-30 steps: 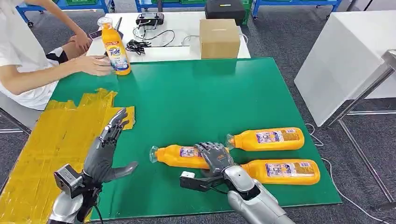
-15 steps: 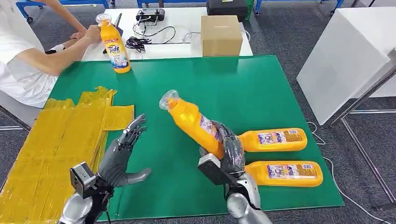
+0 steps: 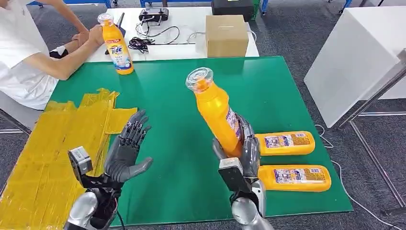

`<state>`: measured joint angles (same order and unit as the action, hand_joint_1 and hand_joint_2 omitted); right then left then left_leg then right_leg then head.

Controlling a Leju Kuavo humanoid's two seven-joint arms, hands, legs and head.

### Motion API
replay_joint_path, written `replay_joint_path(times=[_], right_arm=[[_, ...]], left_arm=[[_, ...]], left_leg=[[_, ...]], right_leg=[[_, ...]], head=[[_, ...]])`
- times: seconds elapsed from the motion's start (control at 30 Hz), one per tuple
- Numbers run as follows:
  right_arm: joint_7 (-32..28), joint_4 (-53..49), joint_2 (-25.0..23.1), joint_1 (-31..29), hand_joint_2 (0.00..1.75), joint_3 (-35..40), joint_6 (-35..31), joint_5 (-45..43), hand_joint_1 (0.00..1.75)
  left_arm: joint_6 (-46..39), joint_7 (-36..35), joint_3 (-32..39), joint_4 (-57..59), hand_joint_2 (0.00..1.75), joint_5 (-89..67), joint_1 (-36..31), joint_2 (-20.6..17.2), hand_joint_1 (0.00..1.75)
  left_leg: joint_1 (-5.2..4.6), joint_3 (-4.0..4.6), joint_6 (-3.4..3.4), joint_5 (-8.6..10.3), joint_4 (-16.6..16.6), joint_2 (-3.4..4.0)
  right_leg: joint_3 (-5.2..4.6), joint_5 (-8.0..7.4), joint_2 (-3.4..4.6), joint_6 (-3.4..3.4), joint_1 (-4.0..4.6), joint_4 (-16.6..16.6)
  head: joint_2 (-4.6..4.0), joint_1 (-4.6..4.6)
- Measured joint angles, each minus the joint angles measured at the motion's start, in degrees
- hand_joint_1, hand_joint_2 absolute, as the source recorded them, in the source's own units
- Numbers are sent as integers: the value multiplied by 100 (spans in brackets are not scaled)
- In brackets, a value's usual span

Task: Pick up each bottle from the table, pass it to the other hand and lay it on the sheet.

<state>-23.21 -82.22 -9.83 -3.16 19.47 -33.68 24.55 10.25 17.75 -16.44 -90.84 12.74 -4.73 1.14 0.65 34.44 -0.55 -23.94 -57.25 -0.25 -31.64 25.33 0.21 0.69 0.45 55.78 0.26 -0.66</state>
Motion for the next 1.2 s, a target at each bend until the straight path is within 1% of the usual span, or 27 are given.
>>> replay_joint_path(times=[0.23, 0.33, 0.53, 0.63, 0.83, 1.03, 1.2], right_arm=[[-63, 0, -63, -17, 175, 184, 83, -22, 175], [-5, 67, -66, -87, 175, 347, 266, 126, 175], [238, 693, -144, -411, 175, 853, 361, 431, 175], [391, 1026, -160, -568, 175, 981, 385, 489, 175], [533, 1525, -190, -818, 175, 1098, 411, 535, 175], [763, 2176, -254, -1151, 175, 1194, 687, 813, 175], [700, 2555, -297, -1314, 175, 1336, 702, 1055, 175]], left_arm=[[-11, -46, -52, 205, 175, 118, -154, 39, 0], [-44, -66, -105, 267, 175, 212, -199, 39, 0], [-20, -85, -267, 404, 175, 311, -381, 68, 0], [4, -85, -334, 459, 175, 332, -427, 87, 0], [22, -85, -404, 544, 175, 341, -482, 90, 0], [98, -85, -454, 594, 175, 387, -493, 92, 0], [148, -83, -461, 660, 175, 437, -530, 92, 0]], left_leg=[[0, 3, 0, 0, 0, 0], [0, 8, 0, 0, 0, 0], [0, 10, 0, 1, 0, 0], [0, 10, 0, 1, 0, -1], [0, 15, -1, 1, 0, 0], [0, 15, 0, 2, 0, 0], [0, 16, 0, 2, -1, 0]], right_leg=[[-2, 0, 0, 0, 0, 1], [-8, 0, 1, 0, 0, 1], [-9, 0, -1, 0, 0, 1], [-9, 0, -1, 0, 0, 1], [-15, 0, 0, 0, -1, 1], [-16, 0, 0, 0, 0, 2], [-17, 0, 0, 0, 0, 2]], head=[[0, 2], [0, 2], [0, 2], [0, 2], [0, 2], [0, 2], [0, 2]])
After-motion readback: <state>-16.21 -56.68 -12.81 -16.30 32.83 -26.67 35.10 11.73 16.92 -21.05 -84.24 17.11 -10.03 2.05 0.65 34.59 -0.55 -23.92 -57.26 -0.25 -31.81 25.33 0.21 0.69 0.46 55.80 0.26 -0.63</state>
